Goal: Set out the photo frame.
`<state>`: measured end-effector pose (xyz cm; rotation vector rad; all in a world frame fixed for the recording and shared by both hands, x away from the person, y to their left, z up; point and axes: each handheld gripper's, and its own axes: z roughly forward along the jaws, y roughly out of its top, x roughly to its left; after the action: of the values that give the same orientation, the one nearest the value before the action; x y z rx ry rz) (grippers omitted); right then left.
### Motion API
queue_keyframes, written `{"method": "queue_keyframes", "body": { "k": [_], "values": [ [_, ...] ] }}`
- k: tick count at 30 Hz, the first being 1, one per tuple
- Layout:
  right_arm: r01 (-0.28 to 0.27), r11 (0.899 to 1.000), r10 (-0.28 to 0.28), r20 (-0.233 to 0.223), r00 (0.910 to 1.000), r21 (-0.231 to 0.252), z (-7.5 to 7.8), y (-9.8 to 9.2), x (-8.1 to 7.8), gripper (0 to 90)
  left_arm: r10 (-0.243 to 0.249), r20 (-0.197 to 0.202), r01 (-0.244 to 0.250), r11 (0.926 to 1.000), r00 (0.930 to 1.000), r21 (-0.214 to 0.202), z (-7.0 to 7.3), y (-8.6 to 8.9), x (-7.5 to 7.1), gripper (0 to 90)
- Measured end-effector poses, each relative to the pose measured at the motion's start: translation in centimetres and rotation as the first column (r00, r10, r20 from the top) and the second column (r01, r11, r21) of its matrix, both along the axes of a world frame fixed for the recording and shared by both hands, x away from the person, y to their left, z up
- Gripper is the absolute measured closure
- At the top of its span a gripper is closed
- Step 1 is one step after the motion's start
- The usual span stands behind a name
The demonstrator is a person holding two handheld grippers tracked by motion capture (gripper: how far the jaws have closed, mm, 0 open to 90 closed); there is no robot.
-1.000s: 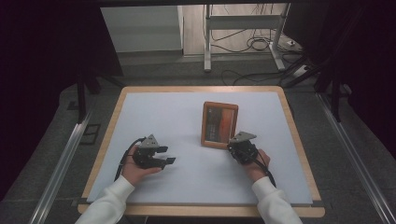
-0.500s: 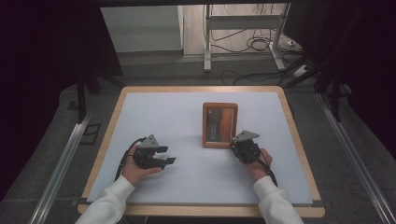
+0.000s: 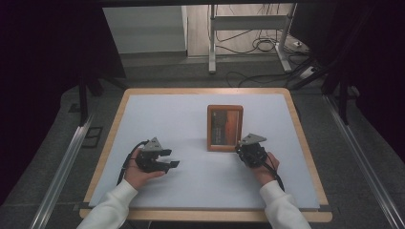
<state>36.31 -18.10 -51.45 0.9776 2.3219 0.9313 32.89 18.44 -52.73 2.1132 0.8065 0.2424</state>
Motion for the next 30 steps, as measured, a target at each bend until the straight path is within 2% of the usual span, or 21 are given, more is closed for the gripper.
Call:
{"method": "queue_keyframes", "body": {
  "k": [7, 13, 15, 18, 21, 26, 28, 30],
  "values": [
    [0.005, 1.000, -0.005, 0.010, 0.9999, 0.021, 0.8, -0.9, -0.9, 89.6, 0.001, 0.003, -0.001, 1.0000, 1.0000, -0.002, 0.1, 0.1, -0.1, 38.5],
    [0.014, 0.998, -0.014, 0.003, 0.9999, 0.058, 1.4, -3.0, -2.4, 87.1, 0.002, 0.007, -0.002, 1.0000, 1.0000, -0.008, 0.3, 0.1, -0.3, 38.4],
    [0.013, 0.996, -0.012, -0.007, 0.9999, 0.084, 1.6, -4.0, -3.0, 80.7, 0.004, 0.010, -0.004, 0.9999, 0.9999, -0.010, 0.4, 0.1, -0.4, 38.3],
    [0.030, 0.992, -0.030, -0.003, 0.9996, 0.125, 1.5, -5.8, -4.1, 57.9, 0.008, 0.010, -0.007, 0.9999, 0.9999, -0.011, 0.4, 0.1, -0.5, 37.4],
    [0.046, 0.987, -0.042, -0.033, 0.9986, 0.154, 1.1, -7.4, -5.1, 43.9, 0.018, 0.013, -0.018, 0.9998, 0.9997, -0.006, 0.3, 0.2, -0.8, 36.2],
    [0.072, 0.984, -0.067, -0.035, 0.9972, 0.165, 0.6, -9.4, -6.8, 35.4, 0.041, 0.015, -0.040, 0.9992, 0.9991, -0.007, 0.4, 0.5, -1.3, 34.2],
    [0.081, 0.981, -0.076, -0.035, 0.9965, 0.177, 0.5, -9.7, -7.1, 33.4, 0.042, 0.014, -0.042, 0.9991, 0.9990, -0.004, 0.4, 0.5, -1.5, 33.9],
    [0.080, 0.983, -0.076, -0.034, 0.9965, 0.165, 0.3, -9.7, -7.0, 31.6, 0.044, 0.014, -0.044, 0.9990, 0.9989, -0.002, 0.4, 0.6, -1.6, 33.7]
  ]
}}
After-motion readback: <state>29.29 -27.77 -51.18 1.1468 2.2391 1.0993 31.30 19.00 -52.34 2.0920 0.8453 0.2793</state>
